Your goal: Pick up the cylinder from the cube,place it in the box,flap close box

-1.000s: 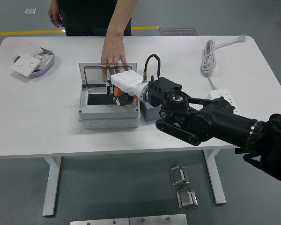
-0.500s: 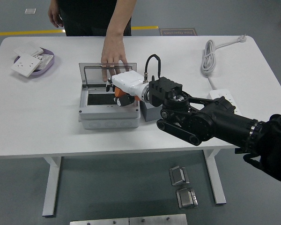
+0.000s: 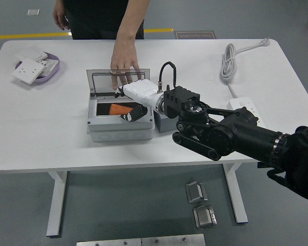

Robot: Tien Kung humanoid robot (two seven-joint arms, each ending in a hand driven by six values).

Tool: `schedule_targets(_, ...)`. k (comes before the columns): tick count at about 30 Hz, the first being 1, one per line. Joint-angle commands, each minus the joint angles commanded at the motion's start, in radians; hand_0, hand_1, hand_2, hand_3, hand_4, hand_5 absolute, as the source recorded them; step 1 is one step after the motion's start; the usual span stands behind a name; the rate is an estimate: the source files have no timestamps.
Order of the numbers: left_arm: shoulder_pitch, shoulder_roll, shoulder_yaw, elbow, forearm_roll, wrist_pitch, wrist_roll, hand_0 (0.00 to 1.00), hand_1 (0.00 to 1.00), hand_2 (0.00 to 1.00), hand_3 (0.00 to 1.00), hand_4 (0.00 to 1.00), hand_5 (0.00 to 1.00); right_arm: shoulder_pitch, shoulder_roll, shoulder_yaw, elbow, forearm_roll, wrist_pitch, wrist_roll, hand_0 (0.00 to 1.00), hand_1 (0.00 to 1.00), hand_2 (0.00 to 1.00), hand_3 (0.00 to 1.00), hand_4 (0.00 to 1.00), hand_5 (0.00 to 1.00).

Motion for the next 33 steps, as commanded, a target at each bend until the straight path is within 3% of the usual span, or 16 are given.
schedule_targets(6,0.005,-0.003,-0.001,0.000,-0.002,0.001,-0.001,0.562,0.593,0.553,0.574,0.618,0.307,-0.004,0.000,0.028,0.046,0.063,-0.002,0.009,0.878,0.776,0.781,0.821,0.805,0.325)
schedule_targets(14,0.023,-0.014,0.003,0.000,-0.012,0.006,0.005,0.555,0.592,0.552,0.573,0.615,0.305,0.013,0.000,0.105,0.171,0.165,0.023,0.010,0.869,0.771,0.770,0.815,0.793,0.319)
schedule_targets(18,0.024,-0.015,0.003,0.000,-0.012,0.006,0.005,0.555,0.592,0.552,0.573,0.615,0.305,0.035,0.000,0.143,0.183,0.185,0.029,0.011,0.869,0.771,0.770,0.815,0.793,0.319)
schedule_targets(33,0.014,-0.011,0.008,0.000,-0.012,0.004,0.005,0.553,0.588,0.550,0.573,0.611,0.299,0.088,0.000,0.193,-0.092,0.273,0.018,0.068,0.844,0.750,0.746,0.810,0.796,0.335)
